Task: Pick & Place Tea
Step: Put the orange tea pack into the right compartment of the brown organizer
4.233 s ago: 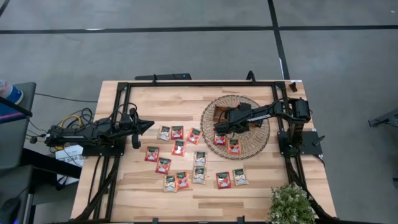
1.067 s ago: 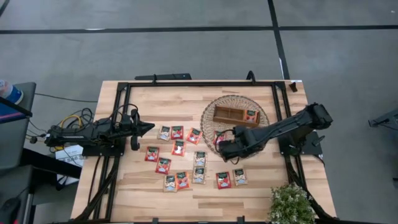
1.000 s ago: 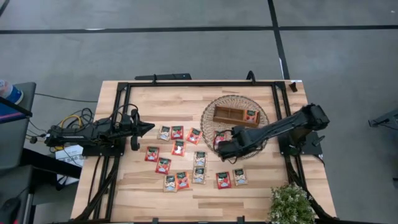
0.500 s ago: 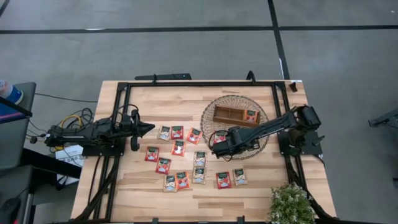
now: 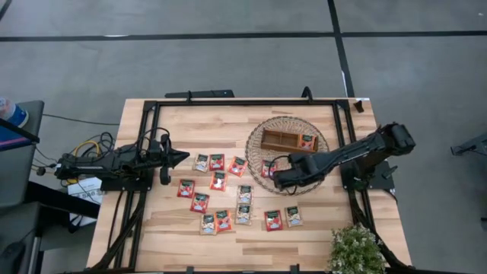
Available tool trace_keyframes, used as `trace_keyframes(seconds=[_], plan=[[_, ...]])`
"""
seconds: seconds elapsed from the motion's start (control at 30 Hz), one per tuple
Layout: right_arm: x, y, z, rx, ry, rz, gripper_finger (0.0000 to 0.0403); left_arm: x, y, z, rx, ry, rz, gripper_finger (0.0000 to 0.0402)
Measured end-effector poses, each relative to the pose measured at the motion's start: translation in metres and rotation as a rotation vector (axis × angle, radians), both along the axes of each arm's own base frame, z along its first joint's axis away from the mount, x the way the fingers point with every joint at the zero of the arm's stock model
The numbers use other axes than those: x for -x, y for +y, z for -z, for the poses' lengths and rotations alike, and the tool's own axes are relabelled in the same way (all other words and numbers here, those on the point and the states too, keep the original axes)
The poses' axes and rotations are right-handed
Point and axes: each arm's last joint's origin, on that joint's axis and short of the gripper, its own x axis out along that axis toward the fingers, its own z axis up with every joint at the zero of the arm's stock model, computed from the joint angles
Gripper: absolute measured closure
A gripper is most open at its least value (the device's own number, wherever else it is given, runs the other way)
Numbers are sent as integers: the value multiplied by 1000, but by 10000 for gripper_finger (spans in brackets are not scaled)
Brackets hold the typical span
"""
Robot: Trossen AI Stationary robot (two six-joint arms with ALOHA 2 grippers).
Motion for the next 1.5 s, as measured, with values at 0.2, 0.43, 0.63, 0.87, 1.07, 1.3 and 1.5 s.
trace_keyframes(seconds=[0.2, 0.43, 0.63, 0.87, 1.07, 1.3, 1.5], plan=[[10, -8, 24, -25, 36, 25, 86, 0, 0, 0, -1, 0, 0, 401], [5, -10, 45, -51, -41, 12, 86, 0, 0, 0, 10, -2, 1, 401], [6, -10, 51, -40, -9, 27, 86, 0, 0, 0, 14, -3, 1, 401], [4, -10, 59, -28, 22, 18, 86, 0, 0, 0, 17, -4, 1, 401], [-2, -10, 69, -31, 16, 12, 86, 0, 0, 0, 22, -5, 1, 401], [-3, -12, 68, -44, 7, 15, 92, 0, 0, 0, 24, -5, 2, 401], [-3, -11, 68, -51, 4, 27, 119, 0, 0, 0, 24, -5, 12, 401]])
